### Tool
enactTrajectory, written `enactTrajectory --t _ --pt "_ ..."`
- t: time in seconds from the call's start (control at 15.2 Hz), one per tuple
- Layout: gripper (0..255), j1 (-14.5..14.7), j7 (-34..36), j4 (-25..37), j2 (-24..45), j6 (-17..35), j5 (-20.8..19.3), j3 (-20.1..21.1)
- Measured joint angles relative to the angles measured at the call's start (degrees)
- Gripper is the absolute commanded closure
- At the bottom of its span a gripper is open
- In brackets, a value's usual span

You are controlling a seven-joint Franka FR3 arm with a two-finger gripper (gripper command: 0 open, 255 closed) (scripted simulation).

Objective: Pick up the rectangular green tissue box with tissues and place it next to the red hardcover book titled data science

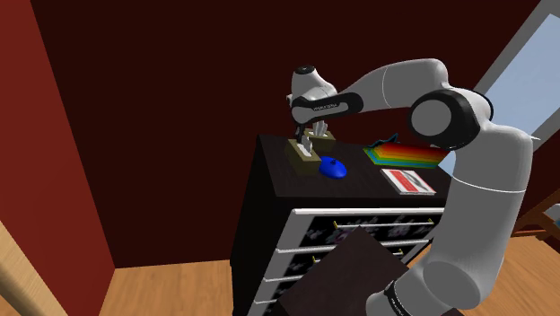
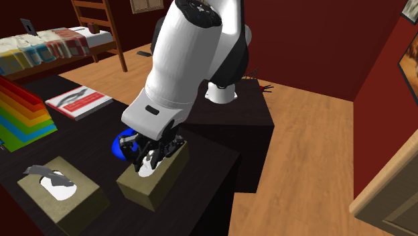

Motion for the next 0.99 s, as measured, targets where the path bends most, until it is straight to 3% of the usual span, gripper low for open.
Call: enactTrajectory --t 0.46,0.99 --pt "255 0.01 -0.08 0.06 -0.12 -0.25 0.06 0.02" --pt "255 0.11 -2.08 2.75 -1.92 -4.70 1.10 0.39"
